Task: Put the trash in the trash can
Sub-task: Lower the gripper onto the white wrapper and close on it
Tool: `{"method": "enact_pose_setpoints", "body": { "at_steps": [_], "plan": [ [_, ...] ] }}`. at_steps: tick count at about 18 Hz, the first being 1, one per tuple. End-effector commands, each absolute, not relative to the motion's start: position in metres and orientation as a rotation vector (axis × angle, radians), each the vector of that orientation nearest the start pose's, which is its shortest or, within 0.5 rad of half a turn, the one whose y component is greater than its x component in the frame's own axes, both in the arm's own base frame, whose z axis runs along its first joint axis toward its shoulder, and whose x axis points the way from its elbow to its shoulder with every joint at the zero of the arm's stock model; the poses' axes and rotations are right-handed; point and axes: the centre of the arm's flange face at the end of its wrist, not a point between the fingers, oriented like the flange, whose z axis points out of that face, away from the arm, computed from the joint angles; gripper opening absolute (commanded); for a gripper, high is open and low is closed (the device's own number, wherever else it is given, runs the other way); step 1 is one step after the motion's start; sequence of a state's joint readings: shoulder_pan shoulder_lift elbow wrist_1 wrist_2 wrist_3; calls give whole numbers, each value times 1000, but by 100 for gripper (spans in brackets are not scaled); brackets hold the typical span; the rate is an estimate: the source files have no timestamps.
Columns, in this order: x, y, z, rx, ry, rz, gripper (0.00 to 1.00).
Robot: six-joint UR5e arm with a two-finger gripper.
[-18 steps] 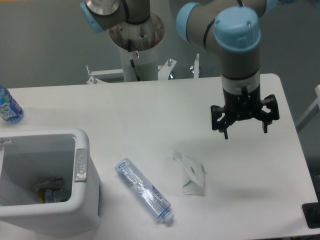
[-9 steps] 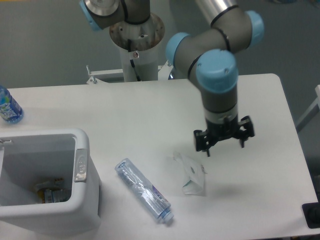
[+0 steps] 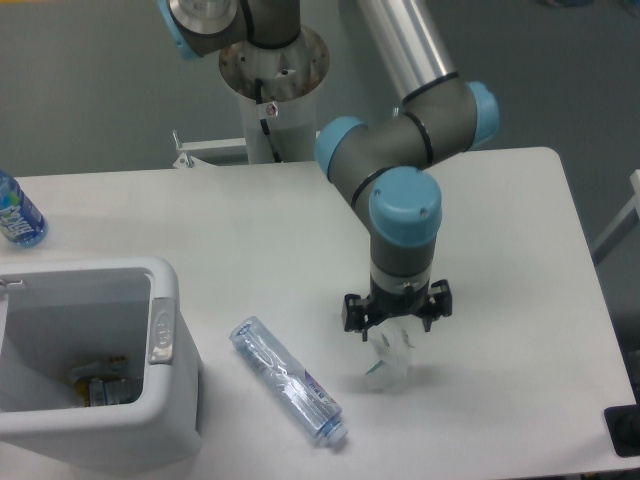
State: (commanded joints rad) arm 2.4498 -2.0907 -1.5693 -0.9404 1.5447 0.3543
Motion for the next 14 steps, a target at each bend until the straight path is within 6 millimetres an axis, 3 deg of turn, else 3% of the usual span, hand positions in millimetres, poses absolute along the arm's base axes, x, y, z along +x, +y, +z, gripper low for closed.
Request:
{"method": "enact_pose_setpoints", "body": {
  "at_steps": [1,2,5,8,14],
  "plan": [
    [-424,529,244,-2928,-777,75,100],
    [-425,529,240,-2926,-777,88,93],
    [-425,528,237,-2940,-792,107,54],
    [-425,526,239,-2943,-801,121,3],
    [-425,524,244,-2943,-785,132,0]
  ]
}}
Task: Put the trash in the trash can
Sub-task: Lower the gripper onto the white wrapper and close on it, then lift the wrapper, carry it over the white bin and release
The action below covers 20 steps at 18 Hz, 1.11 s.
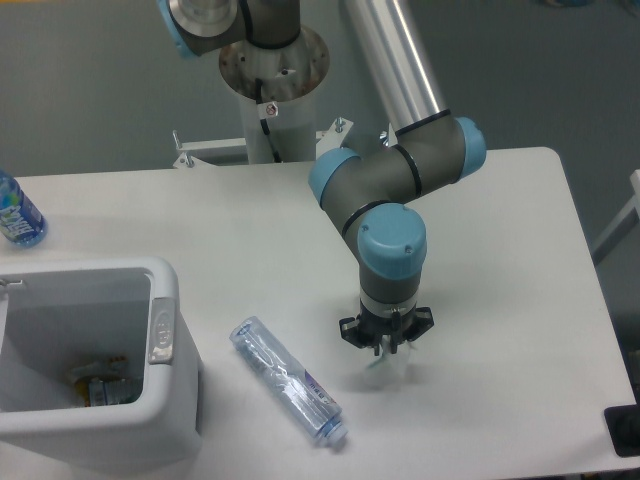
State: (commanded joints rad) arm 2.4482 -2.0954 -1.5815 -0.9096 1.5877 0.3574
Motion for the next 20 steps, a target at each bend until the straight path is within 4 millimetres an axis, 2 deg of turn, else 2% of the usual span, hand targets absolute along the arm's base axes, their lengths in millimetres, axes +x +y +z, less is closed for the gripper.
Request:
{"method": "enact_pose_setpoints", "body": {
  "at_steps": [1,3,6,7,10,12,14,16,18,20],
  "plan": [
    [-424,524,247,-2941,-779,133,0],
    [-425,521,274,-2901,-771,163,0],
    [-441,520,344,-2752,-779,243,0],
    [-443,527,367,-2686,-779,212,0],
    [-458,534,429,-2454,-935,94,0],
    [-455,540,469,-2344,-978,46,0],
    [-437,541,511,-2244,-987,-11,0],
    [-408,545,542,-2182,-959,-75,0],
    [-362,557,571,-2175,-877,-92,0],
    [-317,568,587,-2183,-798,-109,0]
  ]
}}
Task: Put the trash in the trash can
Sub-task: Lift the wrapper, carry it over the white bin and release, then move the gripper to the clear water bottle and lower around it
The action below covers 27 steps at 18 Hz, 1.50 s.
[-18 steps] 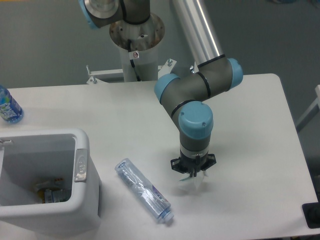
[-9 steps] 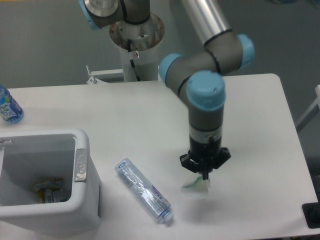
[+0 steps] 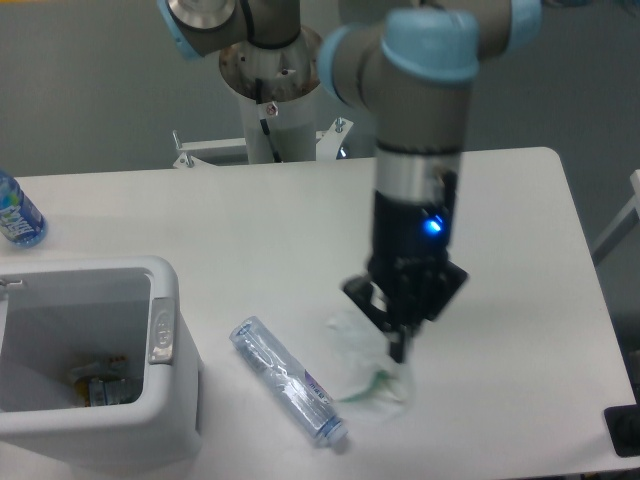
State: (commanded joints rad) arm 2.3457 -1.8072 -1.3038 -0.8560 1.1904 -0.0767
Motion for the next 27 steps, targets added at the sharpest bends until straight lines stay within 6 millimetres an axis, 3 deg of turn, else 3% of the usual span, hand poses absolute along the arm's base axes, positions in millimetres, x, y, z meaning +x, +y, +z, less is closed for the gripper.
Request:
{"method": "enact_pose_setpoints", "body": {
  "at_steps": [4,7,8,9,11,12,15,18,21,24,27],
  "plan": [
    [-224,605,579,-2256,-638,-191,0],
    [-171,620,564,-2307,-557,-244,0],
    [-162,623,560,-2318,-541,-252,0],
    [-159,624,557,-2325,-535,-255,15],
    [-157,626,553,-2330,-522,-252,90],
    [-157,626,553,-2330,-522,-252,100],
    [-154,621,558,-2316,-575,-275,100],
    [-170,613,553,-2312,-643,-257,100],
    [-248,587,545,-2265,-845,-187,100],
    [-310,579,501,-2280,-985,-166,100],
    [-352,579,460,-2305,-1070,-153,100]
  ]
}}
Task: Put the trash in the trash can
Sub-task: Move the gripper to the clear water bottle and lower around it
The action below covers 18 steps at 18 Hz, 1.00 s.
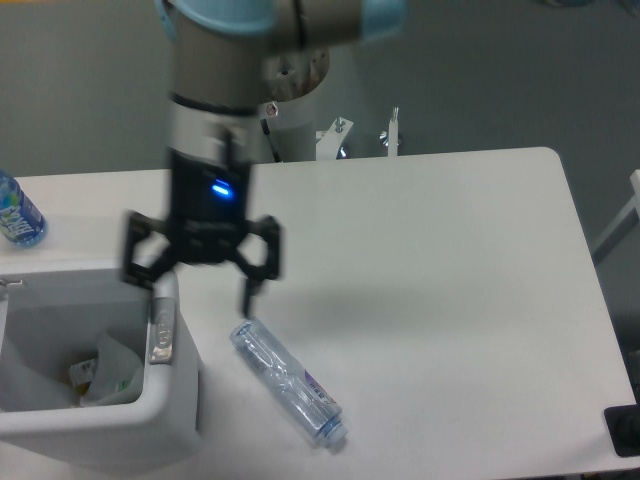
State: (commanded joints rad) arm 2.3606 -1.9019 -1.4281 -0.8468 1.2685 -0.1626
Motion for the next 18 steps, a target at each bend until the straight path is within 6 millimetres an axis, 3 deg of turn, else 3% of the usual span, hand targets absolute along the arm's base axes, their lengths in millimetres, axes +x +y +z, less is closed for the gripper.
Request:
{"method": "enact_pose_setpoints", "body": {
  "at_steps": [3,8,12,15,18],
  "plan": [
    [-386,586,418,-2341,-1141,-115,100],
    [-413,600,334,-2443,-1223,-92,100],
    [-417,604,282,-2507,-1272,-108,100],
    [-418,609,262,-2530,-1280,-120,100],
    [-405,618,239,-2580,-1275,-86,100]
  ]
}}
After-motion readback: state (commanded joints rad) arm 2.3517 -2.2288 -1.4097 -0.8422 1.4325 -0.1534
